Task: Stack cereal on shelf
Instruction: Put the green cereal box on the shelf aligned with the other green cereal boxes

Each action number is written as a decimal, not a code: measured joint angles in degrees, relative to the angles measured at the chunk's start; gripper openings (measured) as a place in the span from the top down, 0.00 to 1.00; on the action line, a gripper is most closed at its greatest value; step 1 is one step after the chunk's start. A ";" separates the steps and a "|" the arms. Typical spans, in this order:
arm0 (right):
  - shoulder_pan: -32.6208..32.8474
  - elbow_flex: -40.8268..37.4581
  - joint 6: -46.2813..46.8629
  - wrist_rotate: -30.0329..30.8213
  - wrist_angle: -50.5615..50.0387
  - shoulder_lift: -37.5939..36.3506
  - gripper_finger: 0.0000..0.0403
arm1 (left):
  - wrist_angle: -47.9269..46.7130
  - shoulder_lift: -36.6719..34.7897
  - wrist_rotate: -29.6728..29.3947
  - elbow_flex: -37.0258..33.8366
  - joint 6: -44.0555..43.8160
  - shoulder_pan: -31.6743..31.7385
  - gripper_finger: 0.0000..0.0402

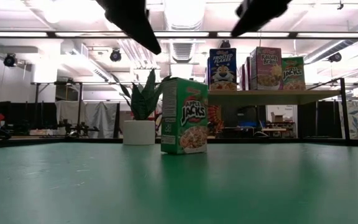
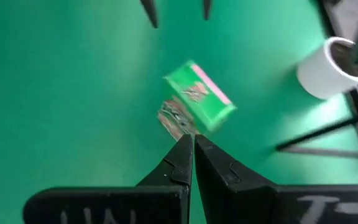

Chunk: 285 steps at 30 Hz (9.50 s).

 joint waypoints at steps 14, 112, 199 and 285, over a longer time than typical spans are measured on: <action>-9.53 14.50 -15.07 -16.77 -0.51 16.41 0.98 | 30.50 -18.14 -2.97 -23.11 8.89 0.09 0.49; -29.62 21.19 -3.78 3.37 -56.29 -16.59 0.57 | 38.77 -18.76 -3.04 -26.77 9.53 0.11 0.49; -47.31 15.00 -20.09 7.87 -44.57 -15.74 0.47 | 39.23 -18.76 -3.04 -26.75 9.54 0.11 0.49; -55.76 20.23 8.74 -1.46 -40.90 -12.09 0.98 | 41.62 -19.80 -3.13 -21.80 32.24 2.64 0.49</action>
